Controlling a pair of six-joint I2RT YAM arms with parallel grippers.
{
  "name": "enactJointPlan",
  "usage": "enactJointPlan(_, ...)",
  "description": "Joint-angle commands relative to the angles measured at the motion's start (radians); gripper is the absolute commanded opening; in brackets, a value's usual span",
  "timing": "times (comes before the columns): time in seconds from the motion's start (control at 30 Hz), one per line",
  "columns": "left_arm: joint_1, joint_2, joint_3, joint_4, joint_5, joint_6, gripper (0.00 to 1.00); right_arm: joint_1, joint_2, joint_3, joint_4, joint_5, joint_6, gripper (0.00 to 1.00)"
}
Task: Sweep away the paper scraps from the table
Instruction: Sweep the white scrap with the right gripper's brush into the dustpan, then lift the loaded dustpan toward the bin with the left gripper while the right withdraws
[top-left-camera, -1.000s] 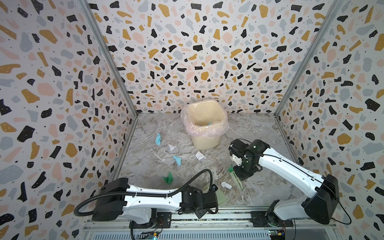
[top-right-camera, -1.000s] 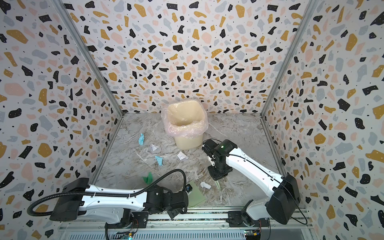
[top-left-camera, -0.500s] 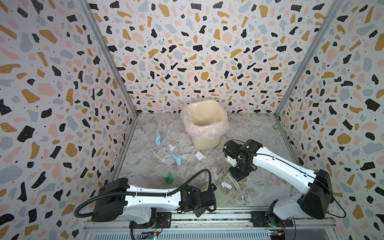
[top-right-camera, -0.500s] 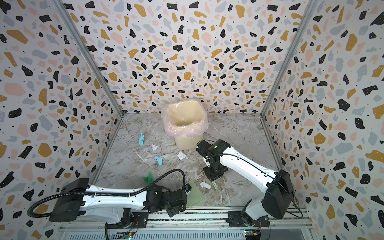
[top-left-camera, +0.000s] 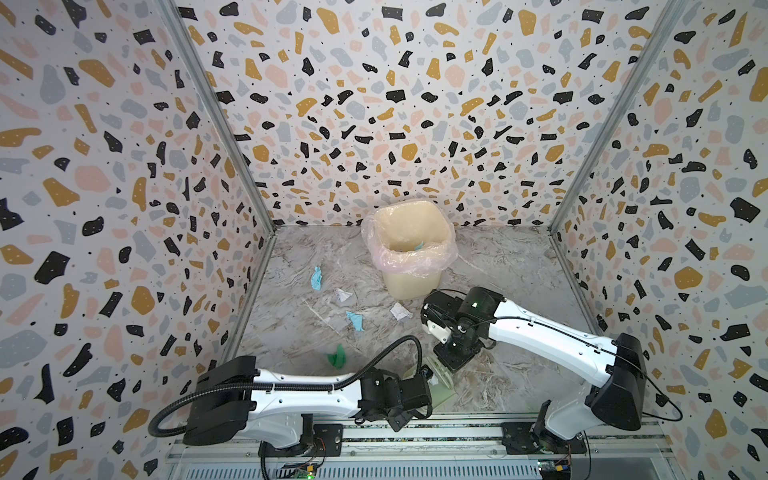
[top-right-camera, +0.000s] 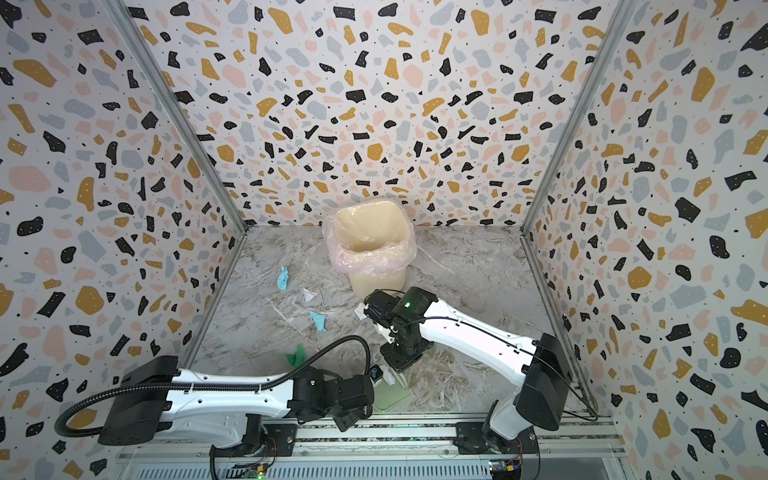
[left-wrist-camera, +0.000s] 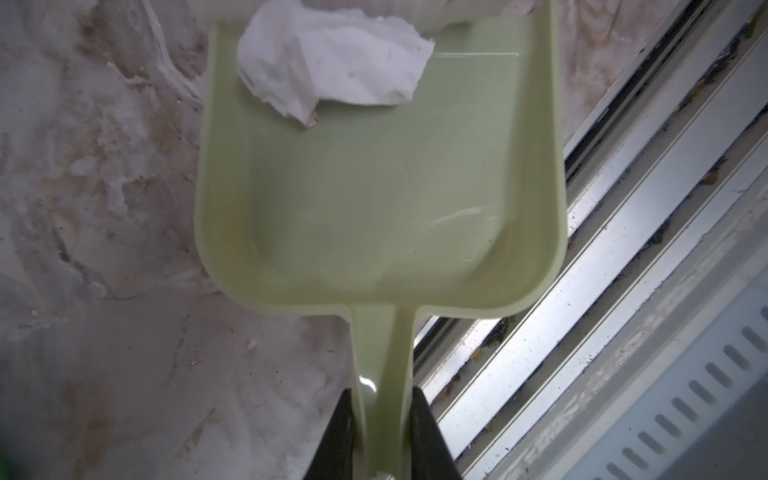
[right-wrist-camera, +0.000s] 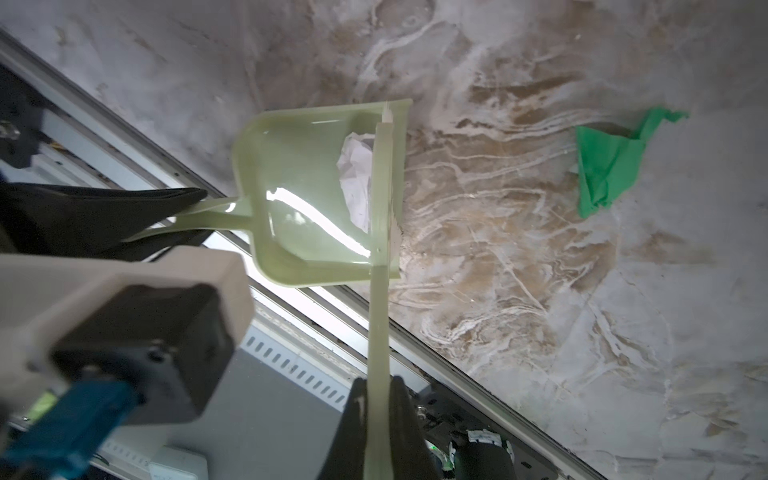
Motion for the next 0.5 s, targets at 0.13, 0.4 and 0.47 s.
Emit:
enactJointPlan(0.13, 0.006, -0.007, -0.016, 0.015, -0.003, 0.003, 0.0, 0.027, -0.01, 0.055, -0.033, -0.025, 0.026, 0.0)
enactJointPlan(0.4, 0.006, -0.04, -0.026, 0.038, -0.083, -0.011, 0.0, -0.095, -0.093, 0.029, -0.079, 0.07, 0.043, 0.0)
enactJointPlan(0.47, 0.005, -0.06, -0.036, 0.056, -0.113, -0.018, 0.0, -0.111, -0.105, 0.04, -0.08, 0.087, 0.042, 0.0)
